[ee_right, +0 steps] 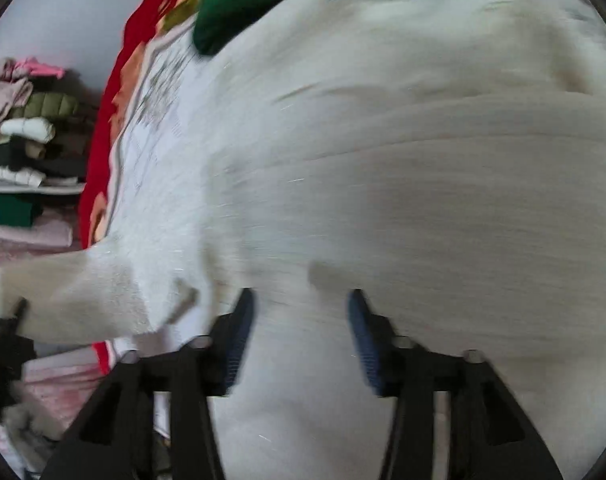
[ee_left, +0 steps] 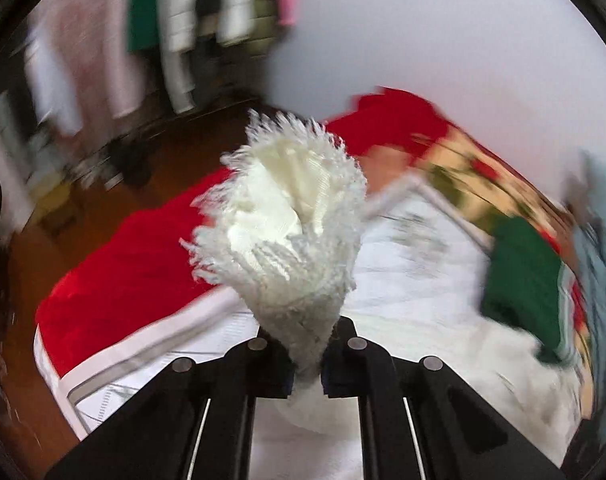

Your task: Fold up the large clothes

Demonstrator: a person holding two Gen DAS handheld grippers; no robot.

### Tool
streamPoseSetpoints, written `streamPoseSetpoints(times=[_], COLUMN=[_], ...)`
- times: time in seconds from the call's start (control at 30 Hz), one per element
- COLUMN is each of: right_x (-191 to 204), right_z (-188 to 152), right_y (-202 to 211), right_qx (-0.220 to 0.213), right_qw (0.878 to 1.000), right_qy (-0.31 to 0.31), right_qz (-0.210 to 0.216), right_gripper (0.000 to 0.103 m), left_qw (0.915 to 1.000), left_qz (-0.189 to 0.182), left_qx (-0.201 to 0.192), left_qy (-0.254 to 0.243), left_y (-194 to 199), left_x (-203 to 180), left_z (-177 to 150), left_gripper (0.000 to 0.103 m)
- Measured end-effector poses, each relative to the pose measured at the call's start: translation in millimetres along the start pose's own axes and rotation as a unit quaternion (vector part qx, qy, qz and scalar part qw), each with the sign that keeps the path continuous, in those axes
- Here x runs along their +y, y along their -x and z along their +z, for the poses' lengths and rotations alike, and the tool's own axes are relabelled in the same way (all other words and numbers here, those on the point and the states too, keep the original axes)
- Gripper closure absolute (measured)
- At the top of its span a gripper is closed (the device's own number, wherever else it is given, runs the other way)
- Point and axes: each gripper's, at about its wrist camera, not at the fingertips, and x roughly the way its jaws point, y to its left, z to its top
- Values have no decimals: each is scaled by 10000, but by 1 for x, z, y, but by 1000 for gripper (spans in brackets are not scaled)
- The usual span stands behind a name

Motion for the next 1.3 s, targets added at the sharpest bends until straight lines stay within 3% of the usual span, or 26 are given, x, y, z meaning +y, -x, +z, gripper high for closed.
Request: streamPoseSetpoints(times=[0.03, 0.1, 0.17, 0.27, 0.37, 0.47, 0.63, 0.7, 0.73, 0.77, 0.8, 0.83, 0.93, 1.03, 1.13, 1.2, 1.27, 1.3], right_x=[-18, -54, -91, -152, -210, -264, -314, -324, -327, -330, -335, -336, -328, -313, -295, -277, -261, -251], right_z=[-2, -5, -7, -12, -21, -30, -40, -45, -46, -48, -48, -49, -51, -40, -21, -5, 7, 16], right_y=[17, 43, 65, 98, 124, 144, 167, 172, 173, 176, 178, 178, 179, 177, 170, 159, 146, 133], right_qx=[-160, -318, -414, -557, -642, -688, -835, -891, -923, -953, -964, -965, -983, -978, -960, -842, -704, -563], right_qw=[9998, 9988, 9970, 9925, 9856, 9790, 9739, 9727, 9724, 9721, 9720, 9720, 9721, 9735, 9772, 9822, 9880, 9919], right_qy=[-91, -292, -546, -951, -1393, -1686, -1811, -1837, -1872, -1915, -1979, -2016, -2073, -2061, -1872, -1623, -1336, -1120], right_qz=[-67, -247, -364, -537, -717, -918, -1083, -1099, -1045, -965, -822, -731, -486, -157, 275, 441, 337, 225], right_gripper=[30, 22, 22, 22, 22, 22, 22, 22, 22, 22, 22, 22, 22, 22, 22, 23, 41, 82], left_qw=[9994, 9958, 9883, 9695, 9442, 9190, 8935, 8881, 8859, 8833, 8831, 8852, 8970, 9147, 9362, 9405, 9419, 9429], left_qz=[-237, -593, -1039, -1698, -2169, -2329, -2062, -2076, -2143, -2243, -2299, -2341, -2273, -1995, -1178, -541, 16, 140], left_qx=[16, 93, 265, 833, 1362, 1770, 2350, 2564, 2645, 2736, 2766, 2739, 2567, 2405, 2102, 1995, 2066, 2105], left_qy=[-257, -697, -1088, -1559, -2070, -2643, -3223, -3201, -3152, -3075, -3013, -2941, -2790, -2564, -2559, -2698, -2650, -2577], left_y=[13, 32, 47, 56, 60, 53, 24, 14, 13, 12, 12, 15, 19, 19, 6, -11, -32, -38], left_x=[-34, -89, -147, -233, -309, -374, -417, -417, -416, -412, -409, -405, -384, -350, -304, -277, -247, -234], left_z=[-5, -21, -45, -93, -151, -210, -271, -276, -275, -271, -267, -260, -229, -198, -174, -167, -164, -161], left_gripper=[97, 97, 97, 97, 97, 96, 90, 80, 61, 26, 13, 9, 9, 9, 9, 9, 9, 9])
